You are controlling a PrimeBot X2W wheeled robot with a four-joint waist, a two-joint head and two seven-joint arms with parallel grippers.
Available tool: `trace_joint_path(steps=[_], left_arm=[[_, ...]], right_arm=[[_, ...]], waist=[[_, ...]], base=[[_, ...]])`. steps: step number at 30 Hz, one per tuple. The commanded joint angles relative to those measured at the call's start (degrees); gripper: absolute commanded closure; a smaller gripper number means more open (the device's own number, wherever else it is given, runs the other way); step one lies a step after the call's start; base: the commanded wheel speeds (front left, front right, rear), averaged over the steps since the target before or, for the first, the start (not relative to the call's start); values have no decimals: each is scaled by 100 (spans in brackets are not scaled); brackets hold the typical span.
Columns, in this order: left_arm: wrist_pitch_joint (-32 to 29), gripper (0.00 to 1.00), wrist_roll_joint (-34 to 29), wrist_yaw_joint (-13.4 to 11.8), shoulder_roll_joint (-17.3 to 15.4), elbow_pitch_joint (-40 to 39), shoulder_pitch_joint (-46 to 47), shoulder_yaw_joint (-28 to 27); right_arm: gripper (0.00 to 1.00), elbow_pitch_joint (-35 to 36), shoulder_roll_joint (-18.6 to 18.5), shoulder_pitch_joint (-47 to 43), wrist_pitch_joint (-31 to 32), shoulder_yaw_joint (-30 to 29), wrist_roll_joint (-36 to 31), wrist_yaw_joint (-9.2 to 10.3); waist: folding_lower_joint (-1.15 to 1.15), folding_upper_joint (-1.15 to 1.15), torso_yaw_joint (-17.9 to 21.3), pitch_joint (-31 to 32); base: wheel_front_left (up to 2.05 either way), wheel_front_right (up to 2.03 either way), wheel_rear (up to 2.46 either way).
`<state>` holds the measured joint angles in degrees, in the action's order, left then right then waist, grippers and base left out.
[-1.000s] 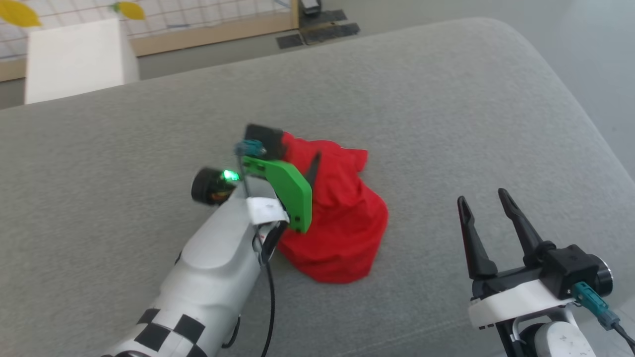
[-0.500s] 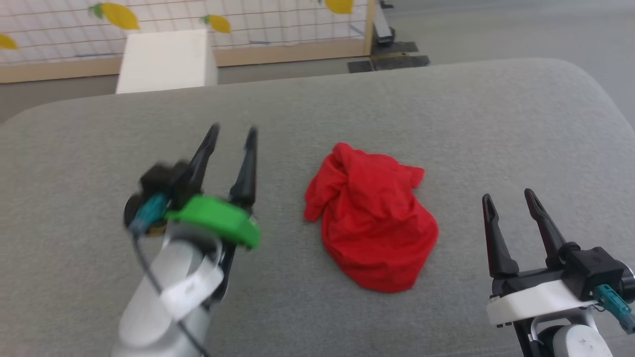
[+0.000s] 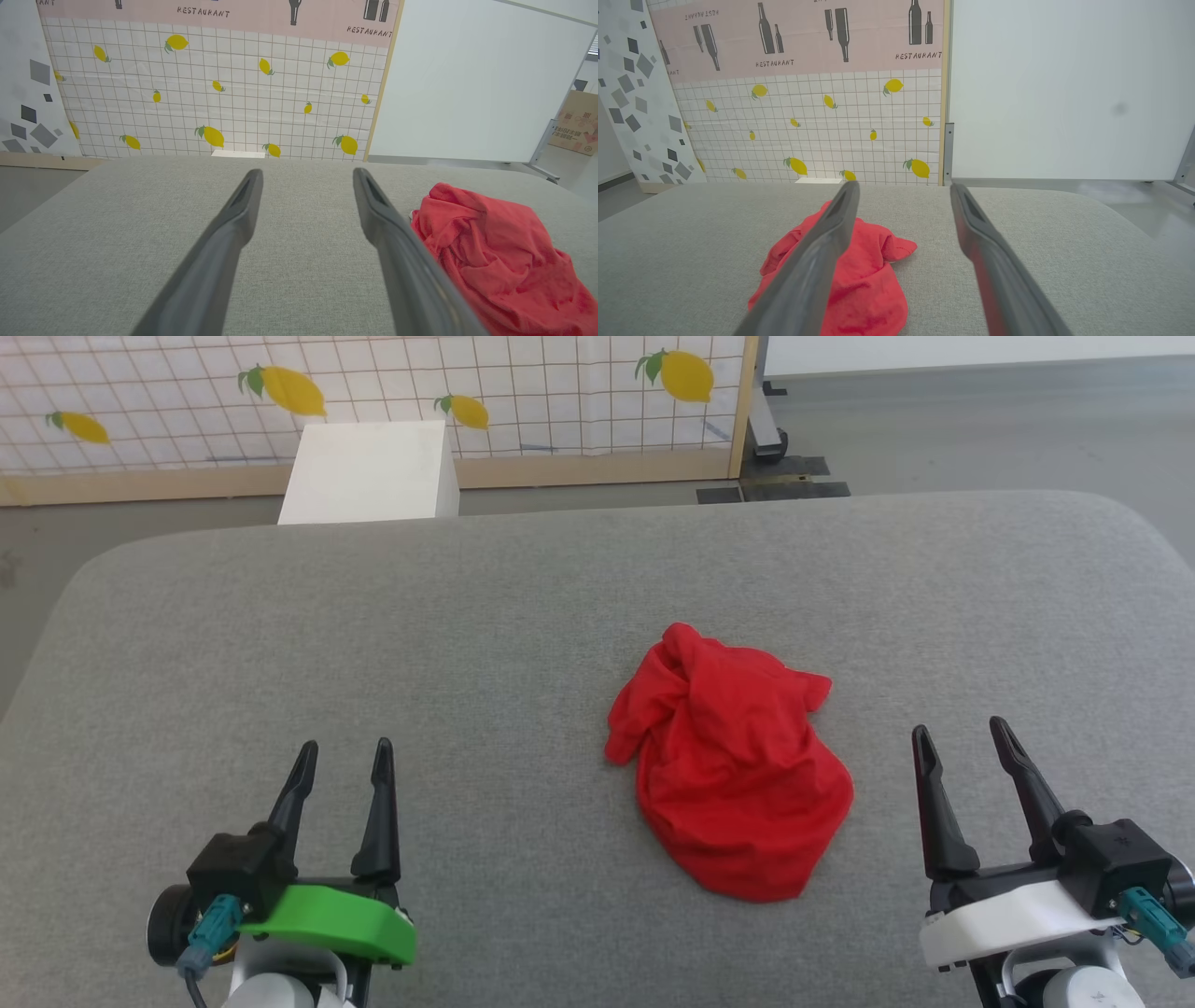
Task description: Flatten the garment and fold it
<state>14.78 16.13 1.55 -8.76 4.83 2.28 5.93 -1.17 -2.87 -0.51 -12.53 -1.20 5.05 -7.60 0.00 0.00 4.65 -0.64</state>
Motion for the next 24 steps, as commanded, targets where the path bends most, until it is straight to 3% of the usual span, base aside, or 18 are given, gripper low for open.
trace_joint_path(steps=[1,14,19,24], left_arm=[[21,0,-48,49,47,-45,-85,-52],[21,0,-270,264,288,38,-80,-213],[21,0,-311,324,357,47,-29,-230],[21,0,-340,397,418,65,129,-177]], right_arm=[[0,-6,0,-60,17,-7,14,11],[0,-42,0,85,187,184,-74,11],[0,-461,0,672,855,632,-310,11],[0,-1328,0,1558,1838,975,-435,11]], waist=[[0,0,-30,-16],[0,0,-166,-75],[0,0,-242,-188],[0,0,-441,-380]], base=[[0,0,0],[0,0,0],[0,0,0],[0,0,0]])
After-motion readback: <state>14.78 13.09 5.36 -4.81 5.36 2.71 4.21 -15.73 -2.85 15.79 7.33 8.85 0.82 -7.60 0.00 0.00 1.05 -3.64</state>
